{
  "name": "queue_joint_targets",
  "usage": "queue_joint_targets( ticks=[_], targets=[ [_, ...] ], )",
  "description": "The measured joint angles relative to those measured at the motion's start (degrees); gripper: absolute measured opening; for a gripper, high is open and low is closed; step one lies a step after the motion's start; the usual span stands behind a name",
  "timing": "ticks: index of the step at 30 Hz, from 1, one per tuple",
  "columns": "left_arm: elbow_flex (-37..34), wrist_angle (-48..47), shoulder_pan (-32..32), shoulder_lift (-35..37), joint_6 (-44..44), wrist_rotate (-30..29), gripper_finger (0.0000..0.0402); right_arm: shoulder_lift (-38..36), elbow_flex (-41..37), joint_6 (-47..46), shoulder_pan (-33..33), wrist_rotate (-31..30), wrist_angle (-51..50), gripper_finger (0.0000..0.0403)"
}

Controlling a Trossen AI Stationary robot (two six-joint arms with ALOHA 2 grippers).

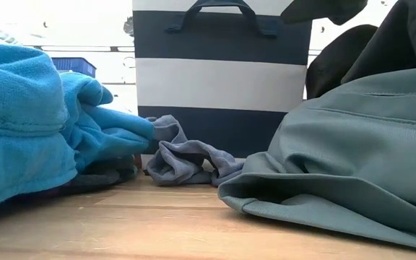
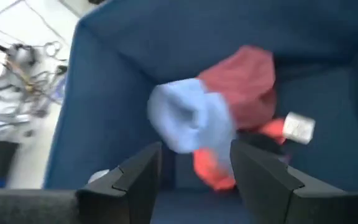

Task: Sort clothes
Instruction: Put the blue sock into the blue laundry organizer

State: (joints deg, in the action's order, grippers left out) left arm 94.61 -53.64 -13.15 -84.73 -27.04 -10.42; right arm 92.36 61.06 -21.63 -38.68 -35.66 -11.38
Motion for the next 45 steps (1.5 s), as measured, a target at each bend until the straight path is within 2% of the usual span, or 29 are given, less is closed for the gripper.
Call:
queue_joint_targets(
  ticks=[2,6,14,18,21,24,27,30,34,40,45],
  targets=[
    [0.00,0.40,1.27,-0.39,-0.40,-4.11,0.0203,0.00,0.00,0.00,0.00,0.00,-0.02,0.0196],
    [0.00,2.36,2.42,-0.38,1.31,-4.30,0.0203,0.00,0.00,0.00,-0.02,-0.02,0.00,0.0196],
    [-0.02,8.56,8.14,2.26,11.85,10.79,0.0203,0.00,0.00,0.00,0.00,0.00,-0.03,0.0196],
    [-0.02,10.82,15.39,2.99,14.32,11.87,0.0203,0.00,0.00,0.00,-0.01,-0.01,-0.01,0.0196],
    [-0.02,11.11,21.95,3.06,14.96,9.15,0.0203,0.00,0.00,0.00,0.00,-0.02,-0.04,0.0196],
    [-0.07,11.07,28.11,2.72,17.77,4.77,0.0203,0.00,0.02,0.00,-0.02,0.00,-0.04,0.0196],
    [-0.88,11.97,33.76,2.58,21.70,2.78,0.0203,0.00,0.02,0.00,-0.01,0.00,-0.05,0.0196],
    [-4.72,14.90,39.22,2.58,25.37,-0.42,0.0203,0.00,0.02,0.00,0.00,-0.02,0.04,0.0196],
    [-11.67,17.76,45.60,2.45,32.28,-8.22,0.0202,0.00,0.02,0.00,-0.02,-0.01,-0.01,0.0196],
    [-23.03,30.93,51.40,2.36,41.40,-15.98,0.0202,0.00,0.02,0.00,0.00,-0.02,-0.02,0.0196],
    [-31.14,41.23,51.42,0.04,43.29,-17.94,0.0202,0.00,0.02,0.00,-0.02,-0.02,0.00,0.0196]
  ],
)
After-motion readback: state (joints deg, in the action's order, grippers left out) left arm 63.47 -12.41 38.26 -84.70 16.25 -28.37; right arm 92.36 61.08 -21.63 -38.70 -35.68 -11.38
